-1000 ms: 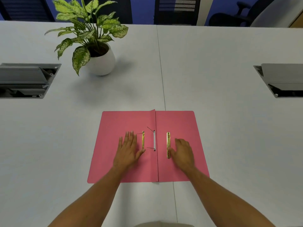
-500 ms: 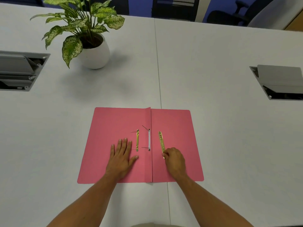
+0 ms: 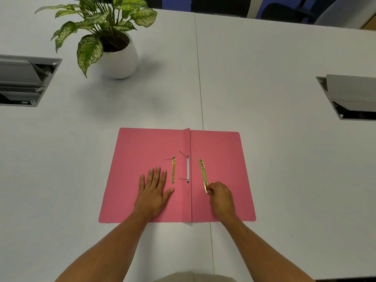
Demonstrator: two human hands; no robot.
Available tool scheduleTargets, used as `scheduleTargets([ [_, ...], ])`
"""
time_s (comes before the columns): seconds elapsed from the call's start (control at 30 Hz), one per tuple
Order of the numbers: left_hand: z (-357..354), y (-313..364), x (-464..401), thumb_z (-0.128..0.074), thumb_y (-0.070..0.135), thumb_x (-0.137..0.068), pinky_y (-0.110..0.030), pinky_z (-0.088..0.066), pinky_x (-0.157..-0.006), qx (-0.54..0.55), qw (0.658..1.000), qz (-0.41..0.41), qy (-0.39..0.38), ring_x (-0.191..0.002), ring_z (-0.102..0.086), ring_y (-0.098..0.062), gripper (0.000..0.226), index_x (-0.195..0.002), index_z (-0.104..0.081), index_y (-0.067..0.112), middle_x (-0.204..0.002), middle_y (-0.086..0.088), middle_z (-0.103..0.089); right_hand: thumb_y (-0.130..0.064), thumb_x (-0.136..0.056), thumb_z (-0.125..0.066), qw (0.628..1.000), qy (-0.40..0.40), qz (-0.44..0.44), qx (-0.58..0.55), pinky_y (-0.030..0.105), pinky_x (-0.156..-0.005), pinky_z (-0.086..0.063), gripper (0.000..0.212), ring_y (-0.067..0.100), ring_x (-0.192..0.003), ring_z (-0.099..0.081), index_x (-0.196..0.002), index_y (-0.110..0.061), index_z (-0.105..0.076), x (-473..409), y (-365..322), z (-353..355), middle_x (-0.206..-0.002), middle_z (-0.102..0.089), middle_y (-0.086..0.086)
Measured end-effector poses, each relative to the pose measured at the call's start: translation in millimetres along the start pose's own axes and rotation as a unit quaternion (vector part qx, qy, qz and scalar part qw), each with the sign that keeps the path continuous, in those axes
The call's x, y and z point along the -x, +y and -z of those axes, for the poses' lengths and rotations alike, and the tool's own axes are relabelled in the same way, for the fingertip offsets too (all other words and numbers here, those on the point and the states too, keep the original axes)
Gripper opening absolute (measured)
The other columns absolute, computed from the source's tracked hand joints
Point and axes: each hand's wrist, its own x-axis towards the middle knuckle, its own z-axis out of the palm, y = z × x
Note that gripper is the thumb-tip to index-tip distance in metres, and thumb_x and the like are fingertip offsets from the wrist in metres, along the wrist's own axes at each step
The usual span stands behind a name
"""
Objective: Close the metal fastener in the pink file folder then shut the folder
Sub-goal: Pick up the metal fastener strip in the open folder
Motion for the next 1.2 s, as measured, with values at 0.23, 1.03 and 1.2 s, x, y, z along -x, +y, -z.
scheduleTargets([
  [0.23,1,0,0,-0.006,0.067,-0.09,-0.045,0.022,-0.116,0.009,1.0,-0.001,-0.004,-0.146,0.027,-0.023,0.075,-0.15,0.017,0.028,-0.16,-0.003,0.023,0.002,-0.087,-0.059,1.0,-0.011,0.017,0.012,0.025,-0.064,-0.048,0.014,0.016,-0.074,-0.058,-0.088,-0.008,-0.069,-5,0,3,-0.087,-0.068,0.008],
  [1.03,40,33,-15,-0.035,0.045,-0.096,-0.04,-0.014,-0.12,0.238,0.959,0.012,0.151,-0.15,-0.021,-0.023,0.051,-0.132,-0.058,0.017,-0.154,-0.004,-0.04,0.005,-0.088,-0.045,0.991,-0.022,0.128,0.024,0.026,-0.056,-0.027,0.026,0.016,-0.075,-0.042,-0.109,-0.008,-0.053,-11,-44,13,-0.099,-0.061,0.011],
  [1.2,65,60,-26,-0.061,0.027,-0.093,-0.036,-0.048,-0.094,0.46,0.879,0.039,0.121,-0.104,-0.062,-0.014,0.022,-0.107,-0.072,0.014,-0.108,0.004,-0.068,-0.001,-0.088,-0.044,0.984,-0.043,0.174,-0.005,0.03,-0.06,-0.031,0.022,0.02,-0.073,-0.044,-0.106,-0.01,-0.051,-11,-64,12,-0.097,-0.061,0.013],
])
